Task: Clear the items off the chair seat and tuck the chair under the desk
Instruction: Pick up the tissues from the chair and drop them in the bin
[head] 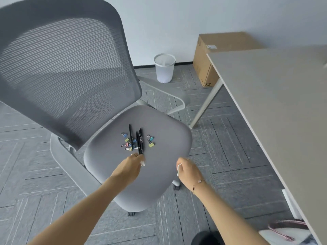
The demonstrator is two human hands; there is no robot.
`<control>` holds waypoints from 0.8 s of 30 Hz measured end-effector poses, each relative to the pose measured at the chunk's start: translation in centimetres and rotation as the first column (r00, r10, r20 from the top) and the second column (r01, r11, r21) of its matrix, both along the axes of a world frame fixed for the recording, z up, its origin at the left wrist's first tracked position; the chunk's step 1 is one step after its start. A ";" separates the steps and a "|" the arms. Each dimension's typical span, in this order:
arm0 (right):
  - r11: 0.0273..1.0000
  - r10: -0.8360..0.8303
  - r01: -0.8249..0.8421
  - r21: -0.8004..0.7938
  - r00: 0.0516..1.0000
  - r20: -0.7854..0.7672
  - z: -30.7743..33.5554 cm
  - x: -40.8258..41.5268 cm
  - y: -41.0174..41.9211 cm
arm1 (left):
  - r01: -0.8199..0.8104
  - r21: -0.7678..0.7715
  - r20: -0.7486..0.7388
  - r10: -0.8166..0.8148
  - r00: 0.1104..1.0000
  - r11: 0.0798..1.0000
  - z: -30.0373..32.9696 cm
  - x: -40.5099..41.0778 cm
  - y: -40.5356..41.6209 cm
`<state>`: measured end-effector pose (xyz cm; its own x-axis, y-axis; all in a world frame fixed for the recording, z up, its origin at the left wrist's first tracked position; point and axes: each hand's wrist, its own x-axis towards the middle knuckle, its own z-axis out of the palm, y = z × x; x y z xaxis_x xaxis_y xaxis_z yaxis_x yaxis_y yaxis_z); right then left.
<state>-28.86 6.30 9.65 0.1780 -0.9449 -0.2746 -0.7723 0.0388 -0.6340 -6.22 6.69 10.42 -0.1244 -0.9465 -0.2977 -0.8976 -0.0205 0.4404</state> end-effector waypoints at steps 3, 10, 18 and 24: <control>0.996 -0.071 0.071 0.050 0.997 0.002 0.8 -2.8 2.2 | 0.022 0.042 0.000 -0.022 1.000 0.999 0.9 -3.4 0.8; 0.979 -0.138 0.152 0.134 0.984 -0.114 -0.5 -12.0 10.0 | 0.114 0.079 -0.067 -0.108 0.992 0.990 1.5 -12.4 6.6; 0.901 -0.250 0.304 0.310 0.947 -0.202 -4.6 -20.0 22.2 | 0.257 0.337 -0.046 -0.256 0.965 0.906 -2.6 -22.3 16.1; 0.864 -0.218 0.281 0.418 0.957 -0.193 -6.3 -22.7 27.8 | 0.310 0.499 -0.113 -0.295 0.949 0.809 -5.8 -28.1 21.7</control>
